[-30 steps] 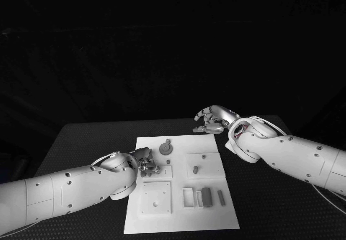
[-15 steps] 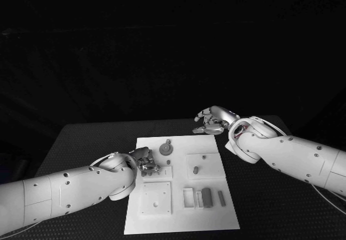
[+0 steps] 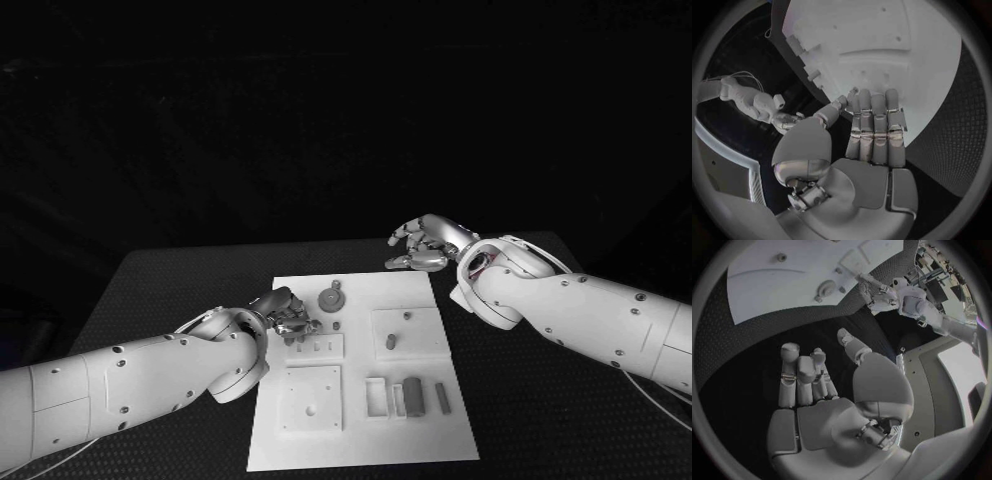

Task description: Assemble the parts on the task board

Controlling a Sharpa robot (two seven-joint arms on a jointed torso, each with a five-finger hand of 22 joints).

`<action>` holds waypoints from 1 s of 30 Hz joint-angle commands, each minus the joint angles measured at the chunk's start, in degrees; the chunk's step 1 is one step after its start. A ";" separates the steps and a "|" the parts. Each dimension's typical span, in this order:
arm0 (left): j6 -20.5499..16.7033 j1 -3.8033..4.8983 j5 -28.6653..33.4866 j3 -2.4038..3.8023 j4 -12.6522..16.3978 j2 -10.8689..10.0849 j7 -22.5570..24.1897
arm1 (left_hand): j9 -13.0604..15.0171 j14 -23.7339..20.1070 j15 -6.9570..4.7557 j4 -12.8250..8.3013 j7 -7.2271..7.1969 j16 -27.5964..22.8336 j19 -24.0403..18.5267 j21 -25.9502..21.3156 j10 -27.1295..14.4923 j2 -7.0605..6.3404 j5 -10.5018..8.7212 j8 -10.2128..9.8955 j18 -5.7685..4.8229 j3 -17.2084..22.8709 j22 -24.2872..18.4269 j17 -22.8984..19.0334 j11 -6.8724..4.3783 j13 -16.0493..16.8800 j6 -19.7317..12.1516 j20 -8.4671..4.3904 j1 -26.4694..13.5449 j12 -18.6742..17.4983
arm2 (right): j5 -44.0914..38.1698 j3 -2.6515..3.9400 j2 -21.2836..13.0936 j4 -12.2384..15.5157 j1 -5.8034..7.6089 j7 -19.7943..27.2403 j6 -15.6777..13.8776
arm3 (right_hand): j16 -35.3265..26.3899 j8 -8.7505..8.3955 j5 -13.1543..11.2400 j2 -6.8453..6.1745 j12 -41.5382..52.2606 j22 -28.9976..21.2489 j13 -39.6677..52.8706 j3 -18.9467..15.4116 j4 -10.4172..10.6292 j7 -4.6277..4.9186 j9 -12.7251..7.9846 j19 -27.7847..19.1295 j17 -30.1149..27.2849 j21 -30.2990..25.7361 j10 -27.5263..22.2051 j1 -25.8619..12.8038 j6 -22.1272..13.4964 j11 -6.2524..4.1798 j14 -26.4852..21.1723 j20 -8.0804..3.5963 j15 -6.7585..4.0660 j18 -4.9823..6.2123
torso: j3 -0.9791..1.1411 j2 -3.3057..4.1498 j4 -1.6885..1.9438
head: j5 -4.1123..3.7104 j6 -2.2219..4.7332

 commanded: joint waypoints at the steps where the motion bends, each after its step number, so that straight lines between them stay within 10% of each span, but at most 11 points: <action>1: -6.00 0.01 9.28 0.04 0.11 -0.25 8.17 | 0.09 -0.29 0.01 -0.32 -0.28 0.31 0.54 -0.24 0.31 0.95 0.37 0.33 0.20 -0.02 0.09 -0.10 -0.14 -0.03 0.03 0.05 0.74 0.10 | 1.30 -0.02 -0.18 0.51 -0.14 0.41 0.30 | 0.24 0.33 -0.07 -0.01 0.28 0.83 -0.11 -0.12 0.34 0.46 -0.01 0.21 -0.05 -0.29 -0.30 -0.25 0.14 -0.12 -0.49 -0.29 -0.03 3.22 | 0.02 0.02 0.00 | -0.06 0.25; 16: -6.98 0.00 35.82 0.06 0.01 -1.33 24.99 | -0.07 -0.80 0.22 -0.62 -0.03 0.03 0.10 -0.82 -0.15 1.78 0.27 -0.01 0.04 -0.88 0.05 -0.42 0.12 -0.24 -0.38 0.22 0.31 -0.29 | 4.56 -0.82 -0.71 4.27 -1.81 1.02 -1.16 | 0.14 0.71 -0.07 -0.10 0.30 0.88 -0.23 -0.38 0.12 0.29 0.09 -0.05 -0.10 -0.43 -0.56 -0.09 0.73 -0.28 -0.71 -0.22 -0.18 3.22 | 0.00 -0.01 0.00 | -0.03 1.60; 30: -4.19 -0.07 48.69 0.08 -0.08 -1.68 30.92 | -0.10 -1.02 0.33 -0.76 0.01 -0.02 -0.13 -1.14 -0.30 2.14 0.27 -0.10 0.00 -1.39 0.01 -0.51 0.20 -0.31 -0.46 0.31 0.08 -0.41 | 8.31 -3.56 0.51 8.24 -3.07 0.94 0.02 | -0.26 1.82 -0.07 0.54 0.45 0.91 -0.35 -1.03 -0.37 -0.17 0.64 -0.83 -0.27 -0.93 -1.27 -0.03 2.35 -0.71 -1.42 0.22 -0.58 3.22 | 0.00 -0.04 0.02 | -0.02 2.47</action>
